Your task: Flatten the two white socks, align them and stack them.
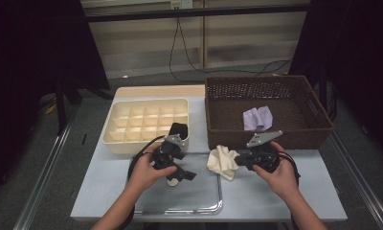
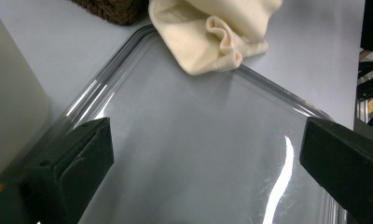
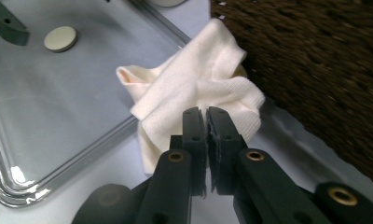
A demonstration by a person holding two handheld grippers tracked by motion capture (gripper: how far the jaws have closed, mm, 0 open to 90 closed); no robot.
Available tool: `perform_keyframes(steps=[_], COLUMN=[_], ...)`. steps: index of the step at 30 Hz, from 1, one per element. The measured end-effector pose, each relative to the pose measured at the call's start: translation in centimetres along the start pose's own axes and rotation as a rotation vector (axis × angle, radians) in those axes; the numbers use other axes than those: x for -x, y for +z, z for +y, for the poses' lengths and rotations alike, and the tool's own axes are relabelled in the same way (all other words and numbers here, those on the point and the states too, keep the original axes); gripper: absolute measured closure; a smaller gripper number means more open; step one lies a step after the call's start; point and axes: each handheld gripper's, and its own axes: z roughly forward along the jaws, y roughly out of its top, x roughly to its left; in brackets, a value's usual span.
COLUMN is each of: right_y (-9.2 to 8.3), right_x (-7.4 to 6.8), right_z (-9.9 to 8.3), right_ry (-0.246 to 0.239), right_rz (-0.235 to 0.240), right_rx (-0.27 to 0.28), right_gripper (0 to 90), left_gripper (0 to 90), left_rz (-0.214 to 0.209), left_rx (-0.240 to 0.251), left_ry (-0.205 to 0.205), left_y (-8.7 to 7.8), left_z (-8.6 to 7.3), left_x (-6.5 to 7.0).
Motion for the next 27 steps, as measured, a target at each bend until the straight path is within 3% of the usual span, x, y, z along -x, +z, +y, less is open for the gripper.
perform_keyframes(steps=[1, 2, 5, 7, 12, 27], right_y=[0.2, 0.3, 0.7, 0.9, 1.5, 3.2], right_x=[-0.2, -0.4, -0.8, -1.2, -2.0, -3.9], right_z=[0.1, 0.2, 0.6, 0.8, 1.5, 2.6], right_ry=[-0.010, -0.015, -0.028, -0.033, -0.052, -0.085], right_rz=[-0.001, 0.003, 0.007, 0.013, 0.036, 0.079], right_rx=[-0.001, -0.002, -0.007, -0.010, -0.007, -0.017], right_gripper=[86.1, 86.0, 85.3, 85.0, 84.0, 82.8], left_gripper=[2.3, 2.2, 2.0, 1.9, 2.0, 8.4], left_rz=[0.032, 0.009, 0.024, 0.039, 0.031, 0.058], left_rx=[-0.016, -0.006, 0.013, 0.000, 0.026, 0.010], left_ry=[0.002, 0.003, 0.003, 0.011, 0.020, 0.118], left_y=[0.0, 0.1, 0.2, 0.1, 0.2, 1.2], left_z=[0.2, 0.2, 0.3, 0.5, 0.6, 0.9], left_x=[0.2, 0.1, 0.3, 0.4, 0.6, 1.4])
